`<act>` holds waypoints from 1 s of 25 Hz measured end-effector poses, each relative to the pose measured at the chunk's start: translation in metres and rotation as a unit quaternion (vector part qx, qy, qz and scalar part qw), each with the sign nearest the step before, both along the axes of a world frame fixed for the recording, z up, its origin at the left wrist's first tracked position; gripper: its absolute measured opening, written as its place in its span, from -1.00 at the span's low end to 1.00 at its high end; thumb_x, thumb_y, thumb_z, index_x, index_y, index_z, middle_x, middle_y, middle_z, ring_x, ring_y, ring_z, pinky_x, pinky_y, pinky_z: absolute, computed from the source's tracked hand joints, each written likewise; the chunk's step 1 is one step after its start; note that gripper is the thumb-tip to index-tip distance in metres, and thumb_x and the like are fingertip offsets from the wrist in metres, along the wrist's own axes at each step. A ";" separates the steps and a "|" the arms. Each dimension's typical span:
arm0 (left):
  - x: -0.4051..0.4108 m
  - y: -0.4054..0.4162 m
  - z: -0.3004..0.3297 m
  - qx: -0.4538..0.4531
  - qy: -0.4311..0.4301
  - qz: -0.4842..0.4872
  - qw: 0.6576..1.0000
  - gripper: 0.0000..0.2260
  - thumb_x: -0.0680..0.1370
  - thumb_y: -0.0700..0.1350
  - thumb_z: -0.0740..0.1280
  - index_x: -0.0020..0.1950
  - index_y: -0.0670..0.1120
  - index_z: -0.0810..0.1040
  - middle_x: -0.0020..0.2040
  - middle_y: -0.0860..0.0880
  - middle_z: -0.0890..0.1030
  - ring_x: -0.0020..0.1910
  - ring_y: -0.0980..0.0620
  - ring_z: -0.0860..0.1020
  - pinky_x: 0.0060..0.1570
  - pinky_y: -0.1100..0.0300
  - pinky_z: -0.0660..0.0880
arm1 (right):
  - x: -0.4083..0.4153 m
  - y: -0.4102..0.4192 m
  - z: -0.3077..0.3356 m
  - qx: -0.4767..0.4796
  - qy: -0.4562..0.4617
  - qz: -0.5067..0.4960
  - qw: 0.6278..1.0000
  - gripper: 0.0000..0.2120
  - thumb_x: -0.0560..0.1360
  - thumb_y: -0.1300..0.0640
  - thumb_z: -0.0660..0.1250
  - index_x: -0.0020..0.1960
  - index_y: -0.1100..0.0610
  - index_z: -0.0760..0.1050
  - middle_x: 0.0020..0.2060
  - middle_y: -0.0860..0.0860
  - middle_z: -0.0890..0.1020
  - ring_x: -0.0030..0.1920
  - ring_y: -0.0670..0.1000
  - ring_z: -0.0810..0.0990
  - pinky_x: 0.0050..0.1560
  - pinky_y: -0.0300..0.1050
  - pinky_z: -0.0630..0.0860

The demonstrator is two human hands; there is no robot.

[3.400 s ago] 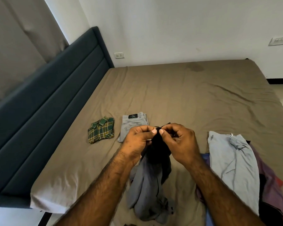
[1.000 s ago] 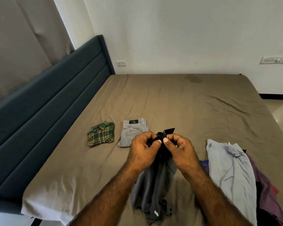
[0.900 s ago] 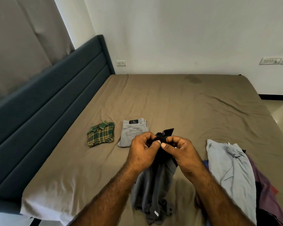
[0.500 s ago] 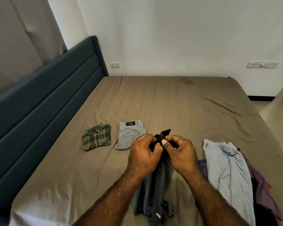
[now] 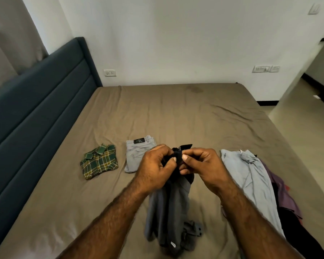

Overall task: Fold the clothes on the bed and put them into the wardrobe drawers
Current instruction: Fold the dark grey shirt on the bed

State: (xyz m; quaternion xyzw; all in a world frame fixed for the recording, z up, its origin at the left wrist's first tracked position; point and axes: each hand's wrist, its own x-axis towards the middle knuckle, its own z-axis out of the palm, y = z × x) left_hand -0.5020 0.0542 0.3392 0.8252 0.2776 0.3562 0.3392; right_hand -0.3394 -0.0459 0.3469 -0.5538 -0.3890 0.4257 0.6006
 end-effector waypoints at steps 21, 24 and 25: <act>0.066 -0.049 0.023 -0.224 -0.050 0.078 0.970 -0.93 0.55 -0.11 0.55 -0.11 -0.08 0.75 -0.20 0.01 0.75 -0.19 0.10 0.72 -0.17 0.26 0.60 | 0.024 -0.030 -0.020 0.111 -0.364 -0.222 0.898 -0.87 0.55 0.30 0.47 0.06 0.13 0.66 -0.08 -0.08 0.64 -0.07 -0.27 0.59 -0.07 -0.40 0.51; 0.070 -0.048 0.022 -0.255 -0.044 0.066 0.964 -0.95 0.57 -0.13 0.53 -0.07 -0.09 0.73 -0.18 -0.03 0.75 -0.19 0.08 0.71 -0.16 0.21 0.61 | 0.031 -0.032 -0.018 0.139 -0.406 -0.195 0.882 -0.86 0.58 0.31 0.43 0.10 0.14 0.65 -0.03 -0.06 0.65 -0.03 -0.30 0.53 0.04 -0.49 0.44; 0.069 -0.047 0.020 -0.268 -0.056 0.065 0.960 -0.95 0.58 -0.16 0.52 -0.07 -0.11 0.72 -0.19 -0.05 0.74 -0.20 0.07 0.70 -0.16 0.18 0.60 | 0.034 -0.032 -0.017 0.148 -0.411 -0.170 0.883 -0.85 0.59 0.30 0.42 0.11 0.13 0.66 -0.03 -0.07 0.65 -0.02 -0.27 0.55 0.04 -0.47 0.45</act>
